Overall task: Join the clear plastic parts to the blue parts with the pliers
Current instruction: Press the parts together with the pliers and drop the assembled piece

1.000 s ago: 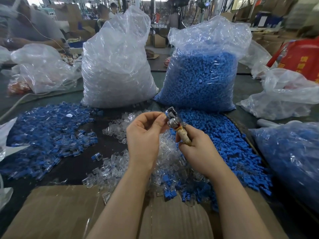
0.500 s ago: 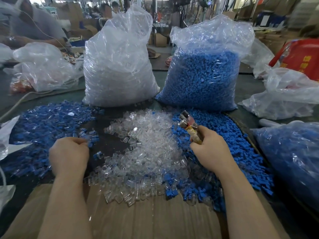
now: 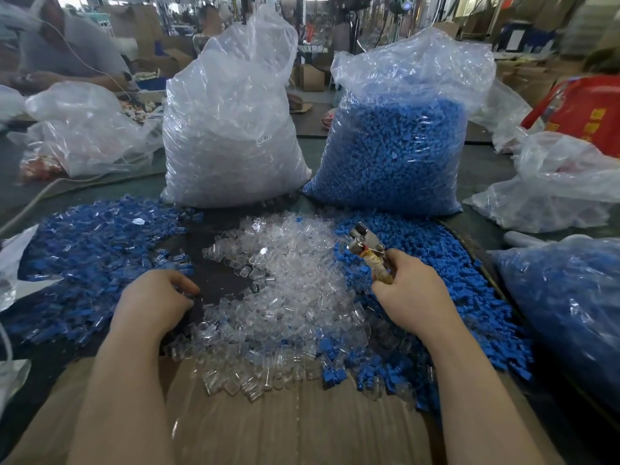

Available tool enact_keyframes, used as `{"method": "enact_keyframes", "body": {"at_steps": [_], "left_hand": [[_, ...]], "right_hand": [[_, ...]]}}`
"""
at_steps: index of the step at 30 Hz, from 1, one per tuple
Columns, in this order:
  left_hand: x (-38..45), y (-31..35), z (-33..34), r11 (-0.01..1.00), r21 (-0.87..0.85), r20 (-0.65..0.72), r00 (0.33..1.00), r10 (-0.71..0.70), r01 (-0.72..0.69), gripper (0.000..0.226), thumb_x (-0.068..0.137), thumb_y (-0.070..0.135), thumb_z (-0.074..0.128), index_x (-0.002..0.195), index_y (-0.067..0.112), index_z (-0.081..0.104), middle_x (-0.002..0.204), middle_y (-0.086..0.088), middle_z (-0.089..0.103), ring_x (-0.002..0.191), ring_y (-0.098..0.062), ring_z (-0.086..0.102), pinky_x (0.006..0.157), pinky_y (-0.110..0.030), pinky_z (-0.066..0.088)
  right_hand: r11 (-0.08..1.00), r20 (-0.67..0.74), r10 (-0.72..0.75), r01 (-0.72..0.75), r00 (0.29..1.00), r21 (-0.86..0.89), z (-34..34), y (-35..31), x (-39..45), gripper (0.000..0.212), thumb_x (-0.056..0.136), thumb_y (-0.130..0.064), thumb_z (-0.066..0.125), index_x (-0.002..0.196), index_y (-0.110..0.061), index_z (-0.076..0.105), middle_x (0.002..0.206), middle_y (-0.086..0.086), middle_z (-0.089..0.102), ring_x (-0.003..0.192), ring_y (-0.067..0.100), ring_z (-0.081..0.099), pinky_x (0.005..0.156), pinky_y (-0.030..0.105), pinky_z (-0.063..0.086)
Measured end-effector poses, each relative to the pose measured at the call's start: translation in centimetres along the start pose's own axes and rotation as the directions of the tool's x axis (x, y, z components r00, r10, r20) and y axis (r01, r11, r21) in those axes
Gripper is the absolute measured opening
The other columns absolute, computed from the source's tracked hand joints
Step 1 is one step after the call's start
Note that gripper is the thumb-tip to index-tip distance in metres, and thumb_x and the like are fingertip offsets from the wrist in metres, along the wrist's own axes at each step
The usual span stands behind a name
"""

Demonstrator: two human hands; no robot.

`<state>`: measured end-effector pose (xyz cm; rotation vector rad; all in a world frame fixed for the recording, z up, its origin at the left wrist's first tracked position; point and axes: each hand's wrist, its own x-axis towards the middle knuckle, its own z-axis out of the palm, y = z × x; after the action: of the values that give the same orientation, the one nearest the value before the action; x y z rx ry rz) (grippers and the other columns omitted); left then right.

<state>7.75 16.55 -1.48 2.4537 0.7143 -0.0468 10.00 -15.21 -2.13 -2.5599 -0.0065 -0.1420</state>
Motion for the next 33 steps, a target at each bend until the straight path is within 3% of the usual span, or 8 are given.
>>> {"method": "enact_keyframes", "body": {"at_steps": [5,11,13,16,21,26,29,33], "left_hand": [[-0.1,-0.4,0.5,0.997,-0.025,-0.246,0.966,-0.079,0.075,0.02,0.091,0.007,0.064,0.1,0.02,0.077,0.115,-0.014,0.068,0.101,-0.036,0.061,0.081,-0.041,0.051],[-0.3,0.7,0.0,0.983,0.111,-0.356,0.929,-0.098,0.146,0.033,0.092,0.016,0.064,0.124,0.019,0.067,0.128,-0.021,0.053,0.113,-0.041,0.052,0.088,-0.048,0.048],[-0.6,1.7,0.0,1.0,0.03,-0.307,0.952,0.011,-0.002,0.023,0.092,0.023,0.066,0.114,0.023,0.07,0.11,-0.008,0.063,0.097,-0.029,0.058,0.077,-0.041,0.048],[-1.3,3.4,0.8,0.996,-0.052,-0.018,0.997,0.075,-0.075,0.008,0.09,0.029,0.069,0.096,0.024,0.07,0.08,0.008,0.061,0.072,-0.009,0.054,0.068,-0.032,0.042],[-1.6,4.9,2.2,0.99,-0.011,0.248,0.959,0.139,-0.141,0.019,0.091,0.027,0.066,0.109,0.02,0.065,0.096,0.0,0.065,0.075,-0.014,0.06,0.07,-0.03,0.049],[-1.9,5.4,2.9,0.968,-0.145,0.207,0.95,0.234,-0.207,0.013,0.089,0.012,0.066,0.093,0.024,0.07,0.082,0.011,0.063,0.061,-0.01,0.058,0.046,-0.022,0.042],[-2.2,5.6,3.0,0.951,-0.206,0.171,0.948,0.267,-0.231,0.021,0.087,0.008,0.069,0.08,0.028,0.068,0.084,0.01,0.068,0.066,-0.01,0.064,0.053,-0.02,0.046],[-2.4,5.6,3.1,0.935,-0.258,0.175,0.94,0.293,-0.244,0.022,0.085,0.005,0.07,0.088,0.027,0.07,0.09,0.0,0.07,0.072,-0.014,0.066,0.059,-0.024,0.05]], "right_hand": [[0.993,0.001,0.061,-0.061,0.998,-0.098,-0.1,0.0,-0.1,0.012,0.086,-0.027,0.056,0.08,-0.025,0.046,0.073,-0.003,0.056,0.063,0.015,0.051,0.049,0.03,0.031],[0.957,-0.06,0.167,-0.176,0.984,-0.229,0.0,0.2,-0.3,0.016,0.09,-0.027,0.054,0.08,-0.019,0.045,0.075,0.002,0.053,0.061,0.018,0.047,0.047,0.029,0.027],[0.949,-0.069,0.187,-0.199,0.98,-0.245,0.0,0.2,-0.3,0.021,0.09,-0.028,0.055,0.077,-0.02,0.041,0.074,0.001,0.051,0.06,0.017,0.045,0.047,0.029,0.025],[0.943,-0.046,0.192,-0.198,0.98,-0.267,0.0,0.3,-0.3,0.022,0.089,-0.028,0.056,0.076,-0.02,0.042,0.073,0.001,0.051,0.059,0.017,0.046,0.046,0.028,0.026],[0.929,-0.015,0.17,-0.165,0.985,-0.331,0.5,0.0,-0.5,0.024,0.085,-0.027,0.059,0.073,-0.023,0.039,0.074,-0.003,0.048,0.06,0.017,0.045,0.047,0.028,0.027],[0.93,-0.021,0.166,-0.164,0.986,-0.328,0.8,-0.3,-0.4,0.027,0.083,-0.027,0.06,0.072,-0.024,0.036,0.075,-0.003,0.046,0.059,0.016,0.042,0.047,0.028,0.026],[0.931,-0.051,0.164,-0.172,0.985,-0.323,0.9,-0.2,-0.4,0.027,0.083,-0.026,0.06,0.071,-0.024,0.036,0.072,-0.003,0.045,0.057,0.013,0.039,0.046,0.027,0.024],[0.944,-0.097,0.127,-0.15,0.987,-0.294,0.9,0.0,-0.5,0.016,0.085,-0.026,0.06,0.079,-0.02,0.046,0.071,-0.003,0.046,0.057,0.014,0.04,0.047,0.027,0.025]]}}
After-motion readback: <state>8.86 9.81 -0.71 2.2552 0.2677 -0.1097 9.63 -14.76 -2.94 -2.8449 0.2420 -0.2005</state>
